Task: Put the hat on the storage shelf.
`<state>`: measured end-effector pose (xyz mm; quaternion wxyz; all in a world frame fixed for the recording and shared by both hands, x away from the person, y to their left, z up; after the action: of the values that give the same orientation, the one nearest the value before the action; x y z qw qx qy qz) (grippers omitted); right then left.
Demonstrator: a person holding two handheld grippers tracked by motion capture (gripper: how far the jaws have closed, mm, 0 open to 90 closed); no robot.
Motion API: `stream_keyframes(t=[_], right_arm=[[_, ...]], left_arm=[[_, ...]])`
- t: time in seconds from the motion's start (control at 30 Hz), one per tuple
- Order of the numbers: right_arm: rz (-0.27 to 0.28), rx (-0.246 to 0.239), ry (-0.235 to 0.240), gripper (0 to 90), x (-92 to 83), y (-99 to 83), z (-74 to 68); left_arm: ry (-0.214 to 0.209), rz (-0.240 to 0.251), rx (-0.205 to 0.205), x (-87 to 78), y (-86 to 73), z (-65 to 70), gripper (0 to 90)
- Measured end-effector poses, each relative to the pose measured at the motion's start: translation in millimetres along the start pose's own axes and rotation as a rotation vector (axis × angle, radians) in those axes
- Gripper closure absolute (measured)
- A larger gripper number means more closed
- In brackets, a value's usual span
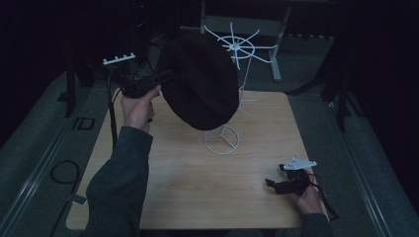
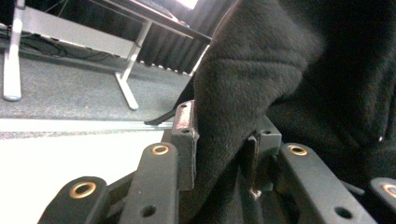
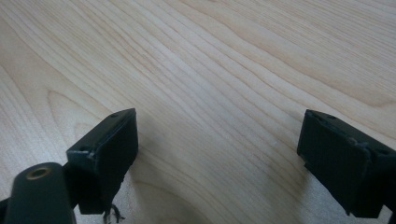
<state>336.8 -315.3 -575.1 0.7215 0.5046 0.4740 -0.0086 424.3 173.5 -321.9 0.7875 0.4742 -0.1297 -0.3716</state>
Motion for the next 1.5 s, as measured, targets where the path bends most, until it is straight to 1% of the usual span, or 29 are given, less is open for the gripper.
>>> stream_keyframes(t=[0.3,0.47,0.63,0.87,1.1,1.27,1.5], right_arm=[[0.0,0.0,0.001,12.3,0.0,0.0,0.0],[0.0,0.0,0.0,12.3,0.0,0.0,0.0],[0.0,0.0,0.001,12.3,0.0,0.0,-0.1],[0.0,0.0,0.001,12.3,0.0,0.0,0.0],[-0.001,0.001,0.002,12.3,0.0,0.0,-0.1],[0.0,0.0,0.002,12.3,0.0,0.0,-0.1],[0.0,0.0,0.002,12.3,0.0,0.0,-0.1]], left_arm=[[0.015,-0.016,0.014,0.8,-1.0,0.2,65.3],[0.014,-0.016,0.009,1.0,-0.9,-0.2,57.7],[0.027,-0.02,0.013,1.3,-1.3,-0.2,53.4],[0.047,-0.021,0.028,-1.7,-0.5,0.6,46.7],[0.075,-0.016,0.047,-5.7,0.5,1.0,40.9],[0.092,-0.016,0.062,-7.9,0.4,1.8,38.5],[0.119,-0.016,0.088,-11.8,-0.4,4.2,37.4]])
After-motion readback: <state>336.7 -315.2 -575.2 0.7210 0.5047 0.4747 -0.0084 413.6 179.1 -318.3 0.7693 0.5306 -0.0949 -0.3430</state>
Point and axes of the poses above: each handheld gripper's, and its own axes: x roughly forward along the jaws, y roughly out of its top, z roughly to its right, the point moved 2 cm from there along x, roughly forward along the jaws, and after that the axes turned 3 degrees about -y, right-handed, at the moved point
